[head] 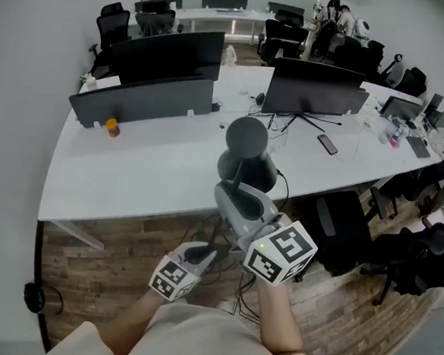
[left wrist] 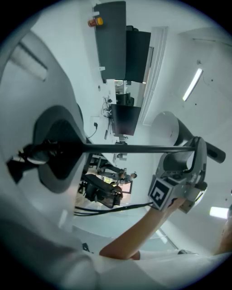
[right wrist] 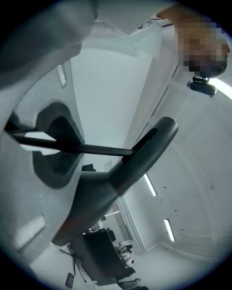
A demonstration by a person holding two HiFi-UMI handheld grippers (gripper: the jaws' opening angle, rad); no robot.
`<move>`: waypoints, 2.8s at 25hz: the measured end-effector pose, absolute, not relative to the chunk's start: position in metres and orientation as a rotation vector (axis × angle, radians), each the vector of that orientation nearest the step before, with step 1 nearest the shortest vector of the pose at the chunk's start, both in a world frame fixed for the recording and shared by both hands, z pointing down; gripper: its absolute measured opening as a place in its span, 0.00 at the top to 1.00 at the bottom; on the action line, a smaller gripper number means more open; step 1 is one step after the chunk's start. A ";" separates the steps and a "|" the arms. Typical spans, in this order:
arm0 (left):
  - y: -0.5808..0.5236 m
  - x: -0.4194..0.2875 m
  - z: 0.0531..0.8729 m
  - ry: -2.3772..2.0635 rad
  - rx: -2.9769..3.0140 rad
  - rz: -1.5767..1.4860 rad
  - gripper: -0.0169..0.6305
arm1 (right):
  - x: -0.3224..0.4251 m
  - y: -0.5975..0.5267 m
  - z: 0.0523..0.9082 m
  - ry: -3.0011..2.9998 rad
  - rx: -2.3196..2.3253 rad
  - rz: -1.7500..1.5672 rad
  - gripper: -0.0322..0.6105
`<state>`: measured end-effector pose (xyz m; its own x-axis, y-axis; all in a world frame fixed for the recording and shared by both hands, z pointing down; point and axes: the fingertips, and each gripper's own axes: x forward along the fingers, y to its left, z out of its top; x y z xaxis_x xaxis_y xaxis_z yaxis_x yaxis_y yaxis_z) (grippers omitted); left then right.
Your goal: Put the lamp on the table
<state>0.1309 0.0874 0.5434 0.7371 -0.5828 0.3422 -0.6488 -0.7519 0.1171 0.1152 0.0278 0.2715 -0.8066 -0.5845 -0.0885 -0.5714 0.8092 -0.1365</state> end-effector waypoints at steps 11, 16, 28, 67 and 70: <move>0.103 0.102 0.542 -0.953 2.725 0.416 0.91 | 0.087 0.040 0.272 2.861 -0.935 -0.161 0.91; 0.108 0.094 0.543 -0.939 2.734 0.413 0.91 | 0.078 0.047 0.273 2.865 -0.948 -0.146 0.90; 0.121 0.063 0.537 -0.913 2.765 0.385 0.91 | 0.048 0.062 0.267 2.852 -0.979 -0.135 0.90; 0.110 -0.017 0.546 -0.985 2.749 0.371 0.91 | -0.033 0.055 0.272 2.859 -0.881 -0.144 0.91; 0.098 -0.014 0.547 -0.993 2.742 0.375 0.91 | -0.030 0.041 0.273 2.859 -0.875 -0.151 0.91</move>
